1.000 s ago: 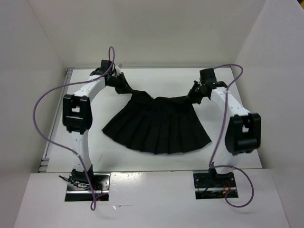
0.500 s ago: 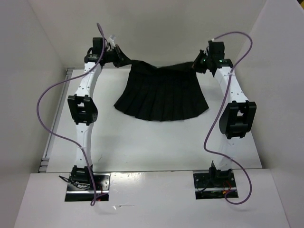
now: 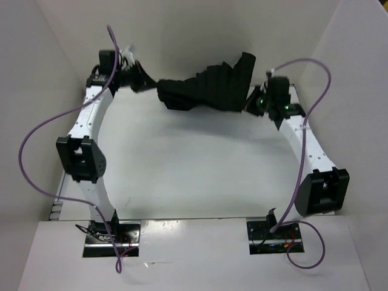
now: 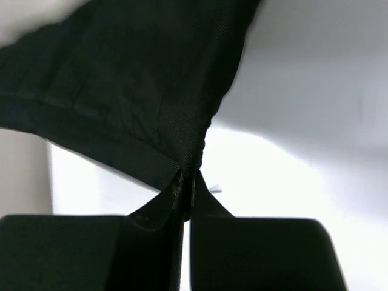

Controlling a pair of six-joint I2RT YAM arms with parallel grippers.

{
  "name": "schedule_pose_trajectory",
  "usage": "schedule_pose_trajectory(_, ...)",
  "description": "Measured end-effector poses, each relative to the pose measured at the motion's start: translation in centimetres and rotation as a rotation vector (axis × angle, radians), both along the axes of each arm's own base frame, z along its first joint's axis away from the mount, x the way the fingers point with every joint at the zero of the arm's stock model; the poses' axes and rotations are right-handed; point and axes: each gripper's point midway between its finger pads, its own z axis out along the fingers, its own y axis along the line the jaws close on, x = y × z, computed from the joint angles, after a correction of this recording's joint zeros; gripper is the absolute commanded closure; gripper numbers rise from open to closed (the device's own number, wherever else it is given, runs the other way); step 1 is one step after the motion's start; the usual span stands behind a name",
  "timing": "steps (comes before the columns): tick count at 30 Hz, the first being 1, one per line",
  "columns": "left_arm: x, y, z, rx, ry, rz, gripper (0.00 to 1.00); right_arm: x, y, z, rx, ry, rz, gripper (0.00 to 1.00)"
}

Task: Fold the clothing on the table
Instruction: Fold the skirt

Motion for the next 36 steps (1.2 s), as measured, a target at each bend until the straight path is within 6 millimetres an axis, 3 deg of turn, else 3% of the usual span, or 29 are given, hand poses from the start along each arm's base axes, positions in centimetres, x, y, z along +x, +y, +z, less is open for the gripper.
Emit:
schedule_pose_trajectory(3,-6.7,-1.5,-8.4,0.023,0.209,-0.013,1.0,-7.0,0.6,-10.9,0.024,0.304,-0.021,1.0)
schedule_pose_trajectory(5,-11.1,-2.0,-14.0,0.046,0.342,-0.02,1.0,-12.1,1.4,-16.8,0.031,0.5,-0.019,1.0)
schedule_pose_trajectory(8,-19.6,-2.2,-22.3,0.087,0.603,-0.043,1.0,-19.6,2.1,-21.5,0.013,0.74,-0.011,1.0)
schedule_pose_trajectory(10,-25.5,-1.7,-25.6,0.118,0.772,-0.055,1.0,-23.5,2.1,-21.9,0.009,0.835,-0.003,1.0)
schedule_pose_trajectory(12,-29.1,-1.1,-26.1,0.139,0.85,-0.059,1.0,-25.2,1.9,-20.8,0.024,0.856,-0.013,1.0)
schedule_pose_trajectory(14,-30.4,-0.7,-25.1,0.155,0.84,-0.062,1.0,-26.1,1.8,-19.7,0.042,0.85,-0.02,1.0)
schedule_pose_trajectory(19,-30.6,-0.3,-23.0,0.171,0.778,-0.076,1.0,-28.1,1.4,-18.1,0.05,0.909,-0.051,1.0)
schedule_pose_trajectory(24,-31.6,-0.4,-21.6,0.165,0.791,-0.089,1.0,-28.6,1.1,-15.3,0.056,0.903,-0.073,1.0)
schedule_pose_trajectory(31,-28.0,-0.5,-16.7,0.146,0.633,-0.051,1.0,-27.6,0.6,-12.8,0.06,0.837,-0.116,1.0)
schedule_pose_trajectory(36,-24.9,-1.2,-16.8,0.103,0.636,-0.031,1.0,-25.4,-0.6,-12.5,0.11,0.794,-0.191,1.0)
